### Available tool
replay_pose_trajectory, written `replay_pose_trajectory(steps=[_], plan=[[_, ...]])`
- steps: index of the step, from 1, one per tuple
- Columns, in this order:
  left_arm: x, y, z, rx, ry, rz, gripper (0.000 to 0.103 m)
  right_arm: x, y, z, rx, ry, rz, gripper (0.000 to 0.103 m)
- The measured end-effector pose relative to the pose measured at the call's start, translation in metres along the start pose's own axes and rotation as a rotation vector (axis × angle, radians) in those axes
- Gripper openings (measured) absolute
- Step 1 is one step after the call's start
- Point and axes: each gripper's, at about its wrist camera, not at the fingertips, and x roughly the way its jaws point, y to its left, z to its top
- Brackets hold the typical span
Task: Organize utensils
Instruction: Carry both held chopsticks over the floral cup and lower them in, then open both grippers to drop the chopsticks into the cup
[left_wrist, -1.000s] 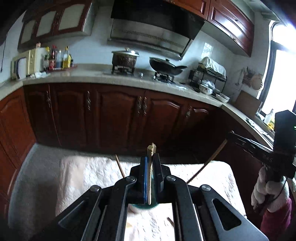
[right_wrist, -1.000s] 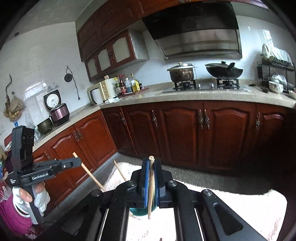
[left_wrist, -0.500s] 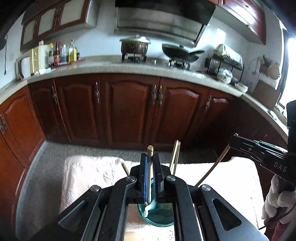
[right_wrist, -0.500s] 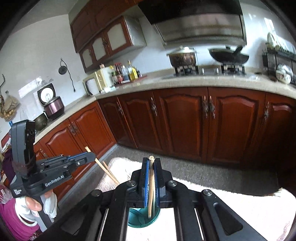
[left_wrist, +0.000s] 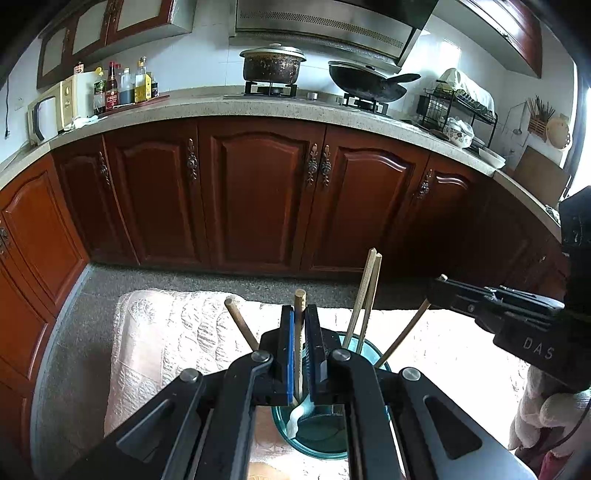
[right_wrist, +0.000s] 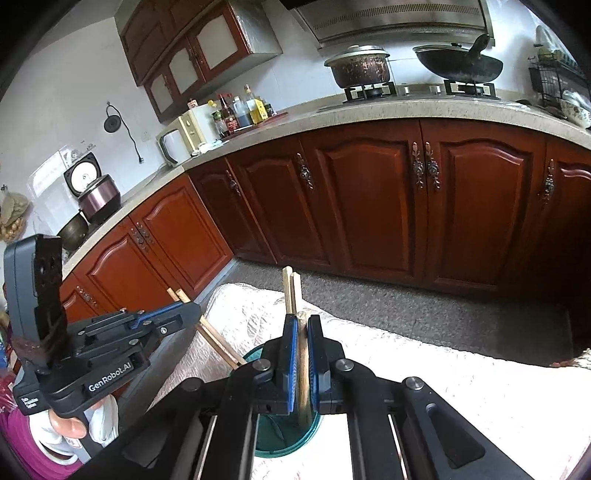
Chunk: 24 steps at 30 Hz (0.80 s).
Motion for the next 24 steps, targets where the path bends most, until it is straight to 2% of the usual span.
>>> replay_pose_trajectory(steps=[24], plan=[[0.0015, -0.0019, -0.0002, 0.017, 0.005, 0.013, 0.005, 0.0051, -0.0062, -0.0064, 0.016, 0.024, -0.011, 0.01]])
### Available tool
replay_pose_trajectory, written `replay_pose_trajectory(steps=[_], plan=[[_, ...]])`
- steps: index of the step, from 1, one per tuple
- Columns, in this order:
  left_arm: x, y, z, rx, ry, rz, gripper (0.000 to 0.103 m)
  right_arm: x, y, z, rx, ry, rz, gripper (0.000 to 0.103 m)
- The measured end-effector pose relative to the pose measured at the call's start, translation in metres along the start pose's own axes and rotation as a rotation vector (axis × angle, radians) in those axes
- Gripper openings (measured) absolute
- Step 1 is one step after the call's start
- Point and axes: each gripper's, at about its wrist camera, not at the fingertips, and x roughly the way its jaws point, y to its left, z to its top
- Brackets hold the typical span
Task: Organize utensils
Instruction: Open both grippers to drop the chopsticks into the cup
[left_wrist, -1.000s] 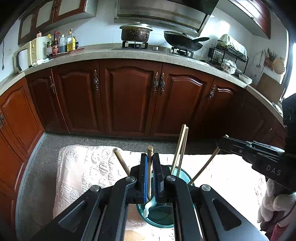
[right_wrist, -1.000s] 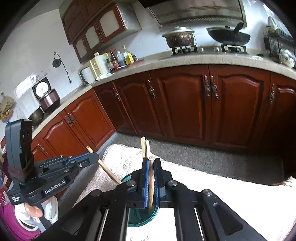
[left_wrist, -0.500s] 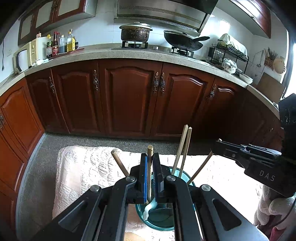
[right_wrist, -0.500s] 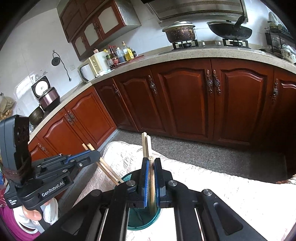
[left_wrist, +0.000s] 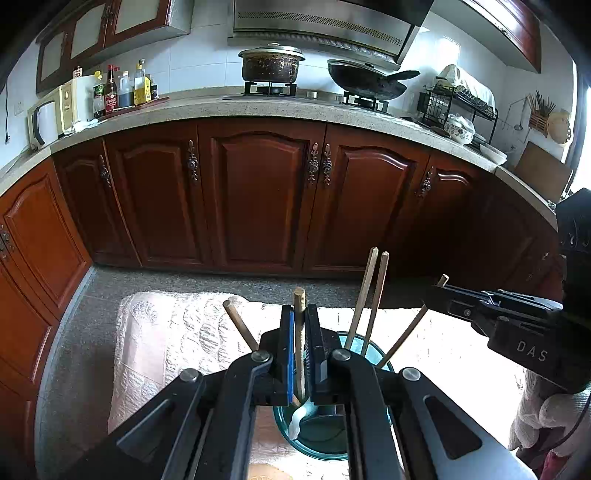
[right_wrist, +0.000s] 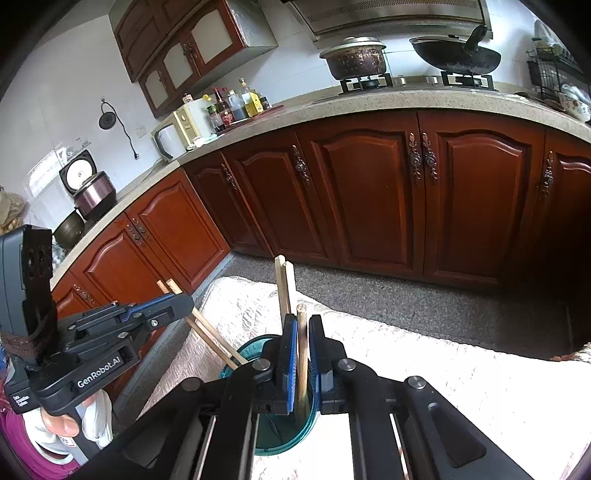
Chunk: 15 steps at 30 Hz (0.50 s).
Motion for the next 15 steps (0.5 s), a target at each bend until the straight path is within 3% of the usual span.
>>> replay_pose_trajectory(steps=[8, 15], plan=[[0.0017, 0.0016, -0.0002, -0.005, 0.005, 0.005, 0.005, -0.003, -0.0035, -0.0021, 0.015, -0.004, -0.008, 0.01], [0.0035, 0.0016, -0.0012, -0.009, 0.013, 0.012, 0.005, -0.0061, -0.0064, -0.004, 0.034, -0.009, -0.004, 0.018]])
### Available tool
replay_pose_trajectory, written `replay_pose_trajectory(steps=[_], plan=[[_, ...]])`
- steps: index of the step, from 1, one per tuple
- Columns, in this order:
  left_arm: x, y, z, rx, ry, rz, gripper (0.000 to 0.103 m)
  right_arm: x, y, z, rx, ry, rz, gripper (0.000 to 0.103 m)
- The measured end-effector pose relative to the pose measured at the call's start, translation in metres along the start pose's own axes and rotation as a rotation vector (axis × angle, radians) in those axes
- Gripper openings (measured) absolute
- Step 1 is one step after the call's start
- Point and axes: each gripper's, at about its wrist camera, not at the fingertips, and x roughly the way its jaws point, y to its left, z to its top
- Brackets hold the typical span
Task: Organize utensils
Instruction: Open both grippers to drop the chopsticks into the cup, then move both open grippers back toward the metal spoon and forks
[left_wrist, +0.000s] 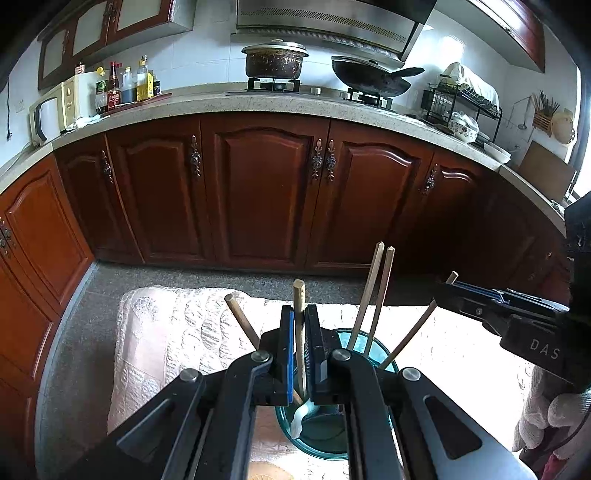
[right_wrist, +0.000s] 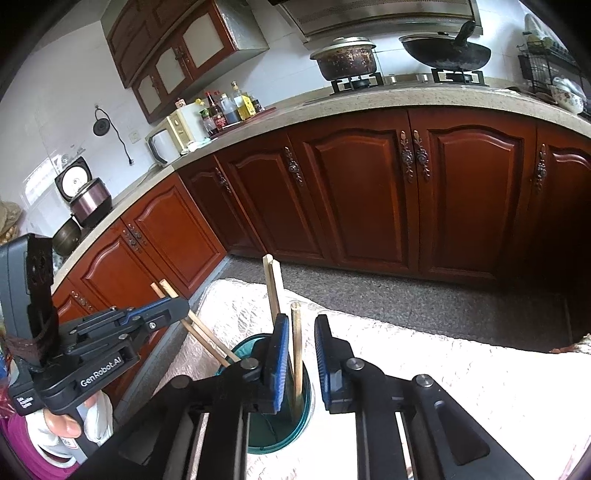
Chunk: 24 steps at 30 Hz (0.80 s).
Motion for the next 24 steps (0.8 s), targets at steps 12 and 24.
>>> replay_pose_trajectory(steps=[12, 24], plan=[[-0.008, 0.002, 0.001, -0.018, -0.007, -0.014, 0.028, -0.016, -0.003, -0.01, 0.035, -0.015, 0.013, 0.022], [-0.033, -0.005, -0.006, 0.021, -0.06, 0.006, 0.048, -0.026, 0.007, -0.025, 0.028, -0.004, -0.018, 0.027]])
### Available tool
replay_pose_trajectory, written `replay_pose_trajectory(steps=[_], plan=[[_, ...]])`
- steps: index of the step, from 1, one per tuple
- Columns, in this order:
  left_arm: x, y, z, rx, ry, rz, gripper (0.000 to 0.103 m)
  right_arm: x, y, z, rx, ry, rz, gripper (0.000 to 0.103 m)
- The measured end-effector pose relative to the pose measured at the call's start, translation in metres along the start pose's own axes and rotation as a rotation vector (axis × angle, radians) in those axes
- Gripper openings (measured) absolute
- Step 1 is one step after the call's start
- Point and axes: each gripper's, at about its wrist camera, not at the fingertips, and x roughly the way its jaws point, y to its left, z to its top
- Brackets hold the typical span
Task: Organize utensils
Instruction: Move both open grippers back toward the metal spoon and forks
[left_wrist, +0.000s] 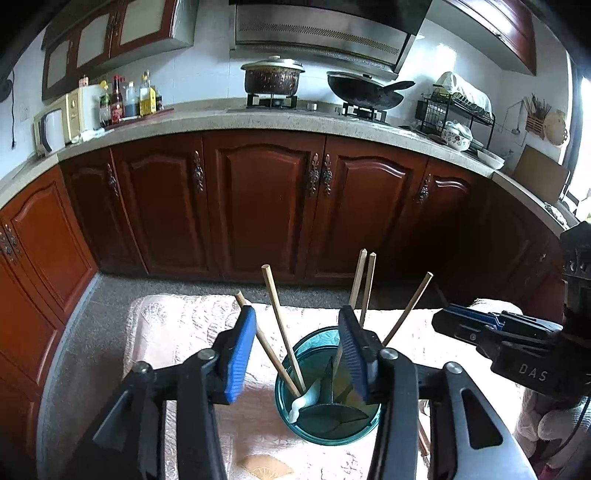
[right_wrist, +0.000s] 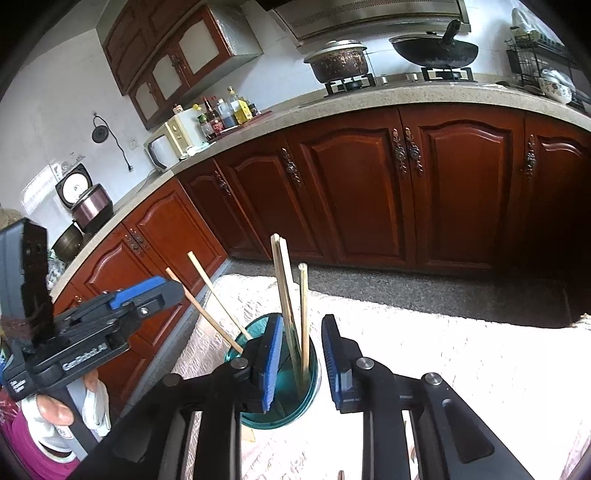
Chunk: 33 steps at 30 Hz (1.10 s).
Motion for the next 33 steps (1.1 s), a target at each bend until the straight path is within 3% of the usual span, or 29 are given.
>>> replay_pose_trajectory(steps=[3, 6, 12, 17, 20, 33], plan=[[-0.007, -0.001, -0.004, 0.007, -0.011, 0.009, 0.051, -0.002, 0.005, -0.005, -0.01, 0.0, -0.018, 0.027], [-0.013, 0.0, -0.008, -0.001, -0.018, 0.016, 0.062, -0.004, 0.009, -0.011, -0.013, 0.002, -0.035, 0.027], [-0.025, 0.001, -0.02, -0.007, -0.032, 0.038, 0.068, -0.012, 0.018, -0.023, -0.014, -0.009, -0.058, 0.031], [-0.033, 0.001, -0.036, -0.001, -0.029, 0.054, 0.069, -0.021, 0.028, -0.035, -0.018, -0.02, -0.081, 0.034], [-0.036, 0.002, -0.046, -0.018, -0.019, 0.052, 0.071, -0.024, 0.031, -0.04, -0.011, -0.023, -0.085, 0.045], [-0.043, 0.0, -0.078, -0.032, 0.002, 0.073, 0.071, -0.033, 0.036, -0.064, 0.01, -0.033, -0.146, 0.055]])
